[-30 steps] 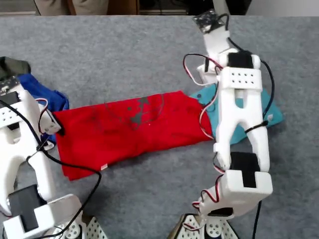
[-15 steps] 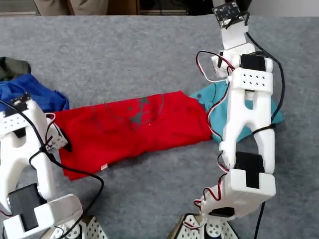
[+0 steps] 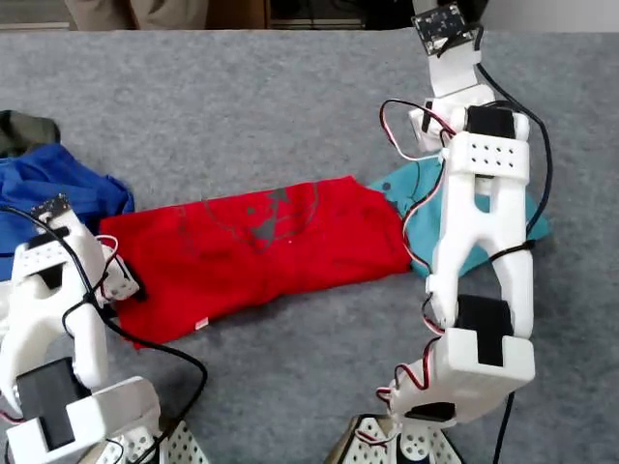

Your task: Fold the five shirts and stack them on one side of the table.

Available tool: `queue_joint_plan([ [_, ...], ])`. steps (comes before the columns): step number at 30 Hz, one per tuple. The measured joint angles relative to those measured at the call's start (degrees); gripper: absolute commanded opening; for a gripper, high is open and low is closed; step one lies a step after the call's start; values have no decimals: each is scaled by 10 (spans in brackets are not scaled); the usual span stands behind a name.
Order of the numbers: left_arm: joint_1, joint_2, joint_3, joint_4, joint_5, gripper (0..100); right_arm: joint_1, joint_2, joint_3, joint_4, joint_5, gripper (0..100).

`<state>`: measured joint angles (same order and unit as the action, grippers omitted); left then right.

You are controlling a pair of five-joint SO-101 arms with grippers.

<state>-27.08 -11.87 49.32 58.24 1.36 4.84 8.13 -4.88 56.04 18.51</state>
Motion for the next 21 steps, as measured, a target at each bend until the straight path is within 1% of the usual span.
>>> queue_joint_plan([
  [7, 4, 0, 6, -13, 0, 46, 0, 0, 0, 0, 0, 12],
  [16, 4, 1, -2, -14, 0, 19, 34, -2, 0, 0, 0, 12],
  [21, 4, 1, -80, 69, 0, 19, 62, -42, 0, 0, 0, 12],
])
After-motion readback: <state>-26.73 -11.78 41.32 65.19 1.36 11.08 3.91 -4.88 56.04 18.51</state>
